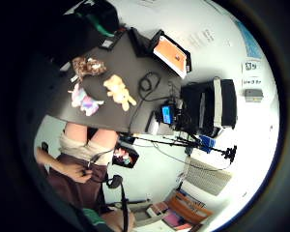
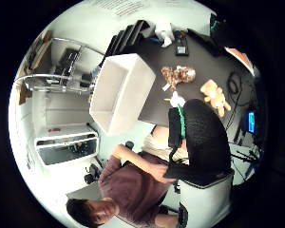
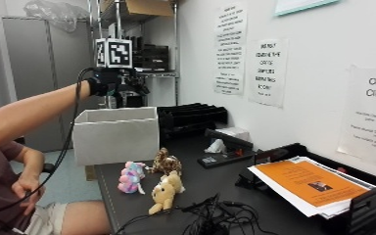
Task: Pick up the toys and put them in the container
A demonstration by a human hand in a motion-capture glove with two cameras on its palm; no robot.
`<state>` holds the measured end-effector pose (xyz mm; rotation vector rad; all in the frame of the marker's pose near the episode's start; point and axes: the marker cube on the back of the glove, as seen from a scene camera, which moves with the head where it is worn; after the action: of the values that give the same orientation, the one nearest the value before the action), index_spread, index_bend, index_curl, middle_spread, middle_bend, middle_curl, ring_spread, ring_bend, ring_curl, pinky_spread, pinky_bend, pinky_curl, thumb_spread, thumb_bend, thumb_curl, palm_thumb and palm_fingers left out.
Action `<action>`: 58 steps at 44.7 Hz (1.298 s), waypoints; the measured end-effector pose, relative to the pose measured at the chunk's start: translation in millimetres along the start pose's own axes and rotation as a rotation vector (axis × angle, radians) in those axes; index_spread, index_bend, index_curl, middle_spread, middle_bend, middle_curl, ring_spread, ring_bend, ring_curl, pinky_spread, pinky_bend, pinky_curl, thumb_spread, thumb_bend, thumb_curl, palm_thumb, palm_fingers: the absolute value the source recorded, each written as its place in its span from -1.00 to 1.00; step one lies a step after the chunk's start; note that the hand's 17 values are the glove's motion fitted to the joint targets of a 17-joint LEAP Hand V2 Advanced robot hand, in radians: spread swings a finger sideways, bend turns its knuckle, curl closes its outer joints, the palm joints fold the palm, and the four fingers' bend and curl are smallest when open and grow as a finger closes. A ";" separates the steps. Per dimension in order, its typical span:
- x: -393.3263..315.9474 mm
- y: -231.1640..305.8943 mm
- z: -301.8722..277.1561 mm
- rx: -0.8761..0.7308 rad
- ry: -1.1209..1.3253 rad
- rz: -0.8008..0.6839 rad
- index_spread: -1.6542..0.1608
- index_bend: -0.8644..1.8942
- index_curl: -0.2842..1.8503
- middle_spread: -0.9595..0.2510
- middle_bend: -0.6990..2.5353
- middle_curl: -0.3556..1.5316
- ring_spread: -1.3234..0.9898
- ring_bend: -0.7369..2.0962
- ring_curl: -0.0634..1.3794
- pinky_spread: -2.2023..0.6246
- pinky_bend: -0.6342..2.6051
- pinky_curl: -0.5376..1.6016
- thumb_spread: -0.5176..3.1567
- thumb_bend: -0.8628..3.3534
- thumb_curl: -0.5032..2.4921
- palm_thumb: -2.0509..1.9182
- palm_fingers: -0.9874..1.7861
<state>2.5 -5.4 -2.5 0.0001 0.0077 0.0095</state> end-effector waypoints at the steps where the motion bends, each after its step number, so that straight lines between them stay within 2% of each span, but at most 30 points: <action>1: 0.0 -2.1 -0.6 -0.001 0.004 0.003 0.74 -0.22 -0.70 0.49 -0.45 -0.59 0.10 -0.28 -0.86 0.56 -0.35 -0.43 -0.47 -0.54 -0.65 0.11 0.02; 11: 6.8 -50.1 2.1 -0.036 0.079 0.095 0.65 -0.31 -0.64 0.39 -0.45 -0.51 0.05 -0.20 -0.73 0.56 -0.27 -0.31 -0.11 -0.51 -0.61 0.10 -0.10; 12: 7.6 -55.0 4.2 -0.046 0.081 0.109 0.64 -0.31 -0.64 0.39 -0.45 -0.50 0.05 -0.19 -0.72 0.56 -0.26 -0.30 -0.08 -0.52 -0.60 0.10 -0.12; 13: 8.7 -59.5 6.3 -0.057 0.082 0.120 0.64 -0.31 -0.63 0.43 -0.56 -0.54 0.05 -0.15 -0.69 0.56 -0.20 -0.27 -0.07 -0.52 -0.60 0.09 -0.20; 15: 13.0 -66.3 10.8 -0.081 0.078 0.132 0.63 -0.31 -0.62 0.46 -0.55 -0.55 0.05 -0.11 -0.65 0.56 -0.15 -0.24 -0.03 -0.52 -0.59 0.08 -0.27; 16: 15.9 -69.3 13.2 -0.094 0.078 0.138 0.63 -0.36 -0.64 0.42 -0.45 -0.50 0.05 -0.12 -0.66 0.56 -0.16 -0.24 -0.02 -0.53 -0.59 0.07 -0.27; 24: 33.6 -97.1 42.5 -0.154 0.100 0.160 0.62 -0.37 -0.67 0.52 -0.43 -0.43 0.08 -0.10 -0.63 0.57 -0.07 -0.20 0.02 -0.56 -0.57 0.02 -0.39; 30: 53.6 -112.0 93.5 -0.217 0.102 0.148 0.62 -0.35 -0.67 0.56 -0.43 -0.39 0.10 -0.09 -0.62 0.57 -0.05 -0.19 0.03 -0.59 -0.56 0.02 -0.41; 38: 86.8 -123.6 201.7 -0.345 0.094 0.203 0.63 -0.35 -0.67 0.60 -0.43 -0.35 0.12 -0.08 -0.60 0.58 -0.03 -0.17 0.01 -0.60 -0.54 0.02 -0.42; 41: 98.4 -123.9 239.7 -0.378 0.086 0.265 0.63 -0.35 -0.67 0.62 -0.44 -0.34 0.13 -0.08 -0.60 0.58 -0.01 -0.17 0.00 -0.60 -0.53 0.02 -0.43; 43: 105.4 -125.4 264.8 -0.399 0.095 0.367 0.63 -0.35 -0.67 0.63 -0.44 -0.33 0.13 -0.08 -0.59 0.58 -0.01 -0.17 -0.02 -0.61 -0.53 0.02 -0.43; 46: 111.5 -127.0 300.2 -0.419 0.052 0.471 0.65 -0.33 -0.66 0.66 -0.46 -0.33 0.14 -0.08 -0.59 0.58 -0.01 -0.17 -0.05 -0.61 -0.52 0.02 -0.42; 50: 112.3 -124.7 319.8 -0.364 -0.113 0.397 0.68 -0.32 -0.65 0.69 -0.44 -0.31 0.14 -0.05 -0.57 0.58 -0.01 -0.17 -0.08 -0.60 -0.51 0.03 -0.36; 53: 114.4 -124.5 321.1 -0.322 -0.081 0.389 0.69 -0.31 -0.64 0.69 -0.42 -0.29 0.14 -0.03 -0.56 0.58 -0.01 -0.16 -0.09 -0.60 -0.50 0.04 -0.31; 56: 113.1 -125.1 320.6 -0.282 -0.039 0.364 0.68 -0.24 -0.62 0.60 -0.36 -0.26 0.08 0.00 -0.56 0.55 -0.02 -0.19 -0.08 -0.58 -0.48 0.09 -0.11; 58: 110.4 -125.6 320.5 -0.265 -0.054 0.343 0.67 -0.25 -0.62 0.52 -0.30 -0.23 0.02 0.08 -0.55 0.49 -0.02 -0.21 -0.07 -0.56 -0.47 0.12 0.09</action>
<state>116.5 -130.0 317.1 -0.2629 -0.0481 0.3538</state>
